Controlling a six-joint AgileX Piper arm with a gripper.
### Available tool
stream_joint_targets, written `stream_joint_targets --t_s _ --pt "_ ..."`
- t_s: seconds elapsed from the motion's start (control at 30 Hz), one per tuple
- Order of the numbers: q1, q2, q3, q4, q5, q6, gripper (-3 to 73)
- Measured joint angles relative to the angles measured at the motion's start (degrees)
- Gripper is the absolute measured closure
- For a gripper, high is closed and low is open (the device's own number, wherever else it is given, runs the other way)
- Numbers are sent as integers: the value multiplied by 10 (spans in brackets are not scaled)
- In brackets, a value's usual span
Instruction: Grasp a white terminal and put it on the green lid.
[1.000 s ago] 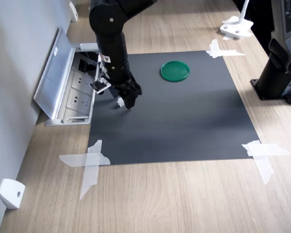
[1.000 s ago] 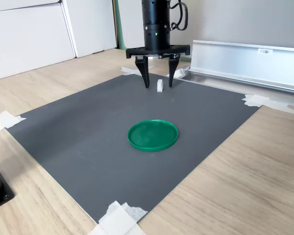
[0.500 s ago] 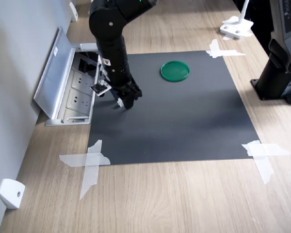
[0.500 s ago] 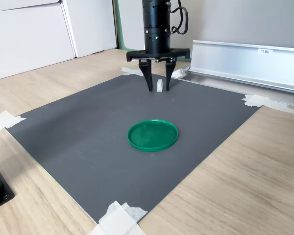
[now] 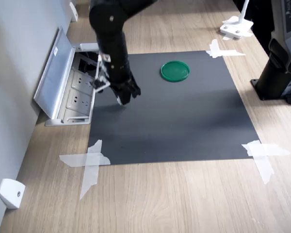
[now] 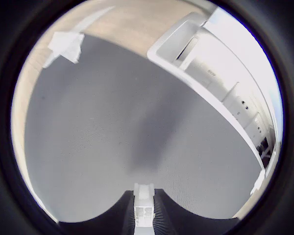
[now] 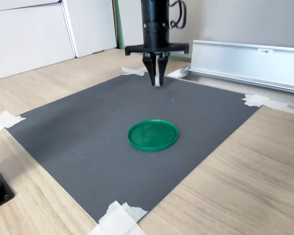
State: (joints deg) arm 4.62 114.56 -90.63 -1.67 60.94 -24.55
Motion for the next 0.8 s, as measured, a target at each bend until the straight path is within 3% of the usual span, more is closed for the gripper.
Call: stream_joint_targets --t_s 0.2,0.4,0.63,0.8 --pt "-68 -88 63 12 12 17 606" --pt "-145 -196 194 10 10 -2 606" --pt "-205 -306 368 10 -49 -63 606" --pt "-226 -311 420 -11 -125 -86 606"
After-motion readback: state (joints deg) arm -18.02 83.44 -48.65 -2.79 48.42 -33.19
